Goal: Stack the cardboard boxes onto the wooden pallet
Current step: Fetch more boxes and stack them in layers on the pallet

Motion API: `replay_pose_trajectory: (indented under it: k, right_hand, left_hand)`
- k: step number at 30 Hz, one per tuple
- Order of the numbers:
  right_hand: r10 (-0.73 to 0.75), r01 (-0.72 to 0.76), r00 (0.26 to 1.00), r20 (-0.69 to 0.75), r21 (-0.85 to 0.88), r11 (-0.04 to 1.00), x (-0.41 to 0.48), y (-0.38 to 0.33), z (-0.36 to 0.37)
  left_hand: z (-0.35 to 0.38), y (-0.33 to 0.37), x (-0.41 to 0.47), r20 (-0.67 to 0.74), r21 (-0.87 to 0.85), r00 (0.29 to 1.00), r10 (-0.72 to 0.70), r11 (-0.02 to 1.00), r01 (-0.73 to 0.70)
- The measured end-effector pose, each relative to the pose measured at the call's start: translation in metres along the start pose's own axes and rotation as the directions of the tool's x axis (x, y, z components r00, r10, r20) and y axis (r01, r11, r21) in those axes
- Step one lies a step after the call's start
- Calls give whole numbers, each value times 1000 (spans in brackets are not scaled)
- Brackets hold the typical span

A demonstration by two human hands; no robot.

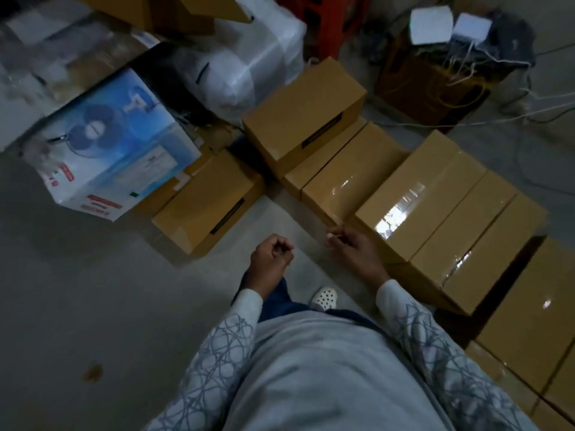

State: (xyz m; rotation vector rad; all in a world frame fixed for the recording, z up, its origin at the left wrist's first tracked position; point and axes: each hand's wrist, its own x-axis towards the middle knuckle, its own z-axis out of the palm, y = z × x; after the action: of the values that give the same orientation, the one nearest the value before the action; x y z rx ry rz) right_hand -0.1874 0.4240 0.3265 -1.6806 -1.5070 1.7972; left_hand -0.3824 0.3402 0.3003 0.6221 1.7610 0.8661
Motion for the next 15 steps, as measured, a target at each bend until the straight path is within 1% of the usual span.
replay_pose_trajectory:
  k: [2, 4, 6, 9, 12, 15]
  right_hand:
    - [10, -9, 1000, 20, -28, 1000, 34, -15, 4]
    - [66, -65, 997, 38, -40, 997, 72, -26, 7]
    - [126, -126, 992, 22, -28, 992, 116, -41, 10]
    - [204, -203, 978, -46, 17, 979, 189, -72, 17]
    - [295, -285, 947, -131, 87, 954, 272, -105, 30]
    - [348, -325, 922, -168, 152, 933, 369, -117, 42]
  left_hand:
    - [-4, 9, 37, 33, 20, 996, -86, 996, 85]
    - [-12, 21, 80, 57, 54, 987, -152, 987, 149]
    - [-23, 34, 136, 89, 77, 977, -194, 979, 188]
    - [-40, 63, 227, 165, 174, 958, -236, 963, 207]
    - [-49, 97, 325, 216, 268, 935, -279, 938, 218]
    - [-49, 119, 435, 240, 365, 935, -260, 917, 161]
